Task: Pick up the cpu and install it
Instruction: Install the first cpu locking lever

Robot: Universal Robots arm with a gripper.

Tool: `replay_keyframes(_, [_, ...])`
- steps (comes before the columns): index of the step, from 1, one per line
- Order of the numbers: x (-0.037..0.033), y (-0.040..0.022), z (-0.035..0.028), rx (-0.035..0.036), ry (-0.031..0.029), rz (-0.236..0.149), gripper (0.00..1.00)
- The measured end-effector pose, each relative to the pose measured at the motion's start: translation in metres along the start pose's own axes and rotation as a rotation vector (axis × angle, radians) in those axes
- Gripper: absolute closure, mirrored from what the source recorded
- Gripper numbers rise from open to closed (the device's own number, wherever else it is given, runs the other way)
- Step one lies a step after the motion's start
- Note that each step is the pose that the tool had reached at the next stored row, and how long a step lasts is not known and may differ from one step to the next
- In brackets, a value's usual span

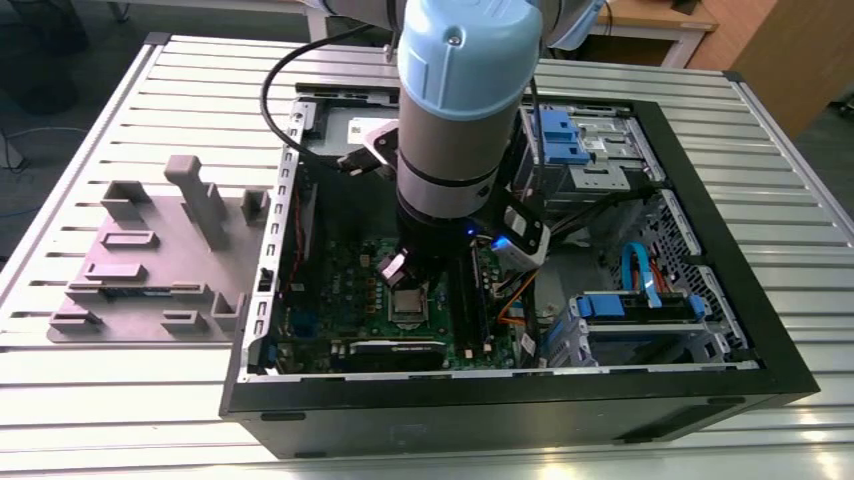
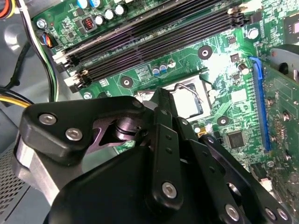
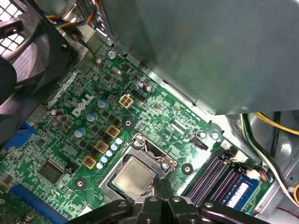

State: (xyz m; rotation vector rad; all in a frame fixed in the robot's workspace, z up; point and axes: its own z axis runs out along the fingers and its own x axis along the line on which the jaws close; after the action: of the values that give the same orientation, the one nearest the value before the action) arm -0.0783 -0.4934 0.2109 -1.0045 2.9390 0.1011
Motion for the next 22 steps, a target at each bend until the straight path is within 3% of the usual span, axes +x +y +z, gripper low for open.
replay_keyframes(12, [0.0013,-0.0016,0.0009,0.0003,0.0002,0.000,0.89])
replay_keyframes(22, [0.0018,-0.0021,0.0093,0.0003,0.0003,0.000,0.89])
